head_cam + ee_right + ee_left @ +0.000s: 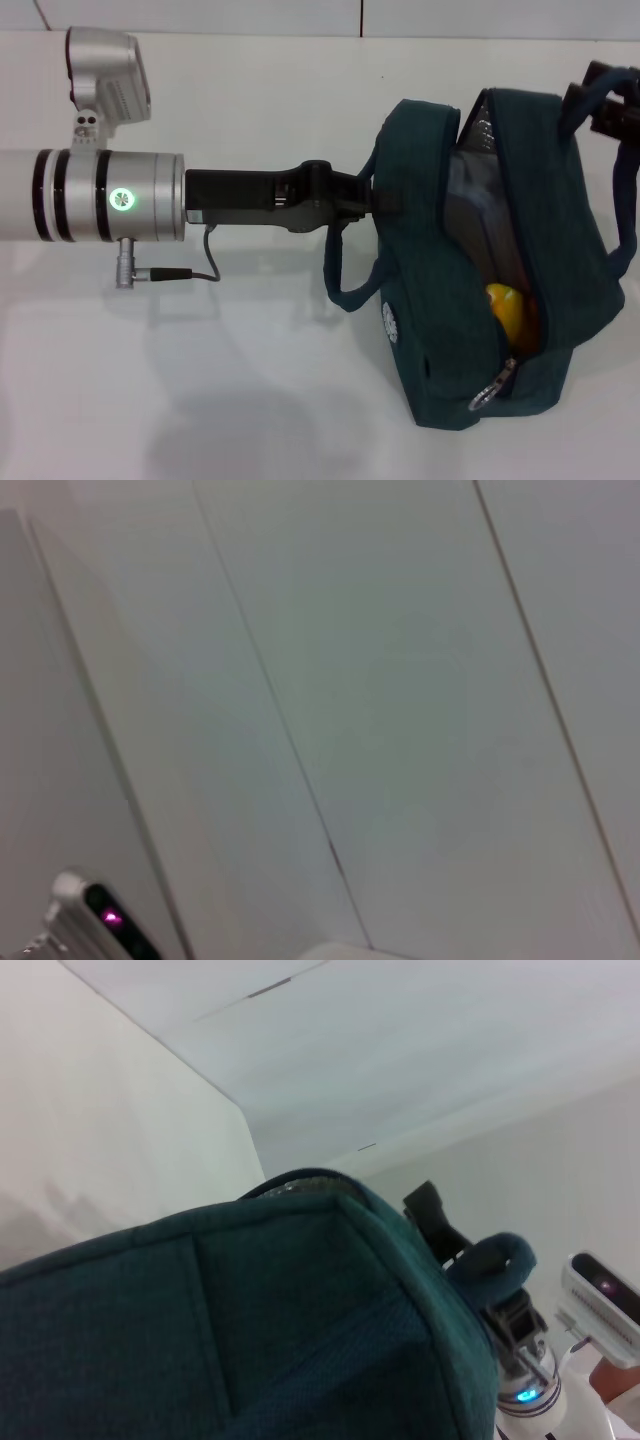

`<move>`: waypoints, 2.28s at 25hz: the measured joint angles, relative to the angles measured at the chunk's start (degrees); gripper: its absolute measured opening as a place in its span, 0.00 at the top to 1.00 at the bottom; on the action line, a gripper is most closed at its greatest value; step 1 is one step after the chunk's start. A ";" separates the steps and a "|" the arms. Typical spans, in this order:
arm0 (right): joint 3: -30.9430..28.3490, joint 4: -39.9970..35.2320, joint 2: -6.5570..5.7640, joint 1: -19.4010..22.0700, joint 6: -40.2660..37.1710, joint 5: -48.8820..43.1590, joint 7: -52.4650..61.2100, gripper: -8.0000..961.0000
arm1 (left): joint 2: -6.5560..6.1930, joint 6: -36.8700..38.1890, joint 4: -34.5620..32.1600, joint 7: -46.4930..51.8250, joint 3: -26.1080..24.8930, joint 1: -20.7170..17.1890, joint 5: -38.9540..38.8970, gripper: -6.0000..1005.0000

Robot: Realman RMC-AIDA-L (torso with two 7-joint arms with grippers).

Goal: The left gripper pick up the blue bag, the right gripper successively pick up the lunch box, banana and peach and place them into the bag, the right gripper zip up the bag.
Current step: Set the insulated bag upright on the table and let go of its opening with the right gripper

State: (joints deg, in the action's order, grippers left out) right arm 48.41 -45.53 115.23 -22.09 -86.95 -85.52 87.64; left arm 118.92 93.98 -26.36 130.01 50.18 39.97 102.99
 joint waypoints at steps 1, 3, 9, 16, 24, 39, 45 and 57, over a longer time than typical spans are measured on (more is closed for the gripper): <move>-0.19 0.21 0.00 0.02 -0.71 -0.16 0.01 0.33 | -0.02 -0.02 0.00 -0.07 0.01 0.03 0.00 0.93; -0.61 0.02 -0.07 0.36 -2.24 0.38 0.01 0.33 | -0.22 -0.03 0.00 -0.14 0.01 -0.14 0.02 0.93; -0.87 -0.16 -1.69 1.06 -5.26 1.54 0.09 0.33 | -0.37 -0.04 0.00 -0.91 0.01 -0.40 0.57 0.93; -1.53 2.11 -5.01 2.89 -5.61 1.23 2.08 0.33 | -0.24 -0.03 -0.03 -1.13 0.00 -0.06 0.91 0.93; -11.15 2.63 -5.05 4.18 -18.80 1.55 0.76 0.32 | -0.33 -0.04 -0.12 -1.16 -0.26 -0.06 0.91 0.93; -14.76 4.01 -5.24 1.62 -12.02 -7.09 4.36 0.33 | 0.40 -0.12 0.01 -1.13 -0.35 -0.26 -0.66 0.93; -14.91 3.22 -5.74 0.21 -14.96 -15.94 7.47 0.33 | 0.44 -0.12 0.01 -0.95 -0.35 -0.50 -1.80 0.93; -18.50 2.11 -6.67 1.30 -22.34 -18.46 8.43 0.33 | 0.23 -0.11 -0.02 -0.94 -0.34 -0.28 -2.02 0.93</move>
State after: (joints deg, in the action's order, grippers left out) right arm 29.91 -43.42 108.56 -20.79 -109.29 -103.98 96.08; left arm 119.15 93.87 -26.38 129.06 49.84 39.69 100.97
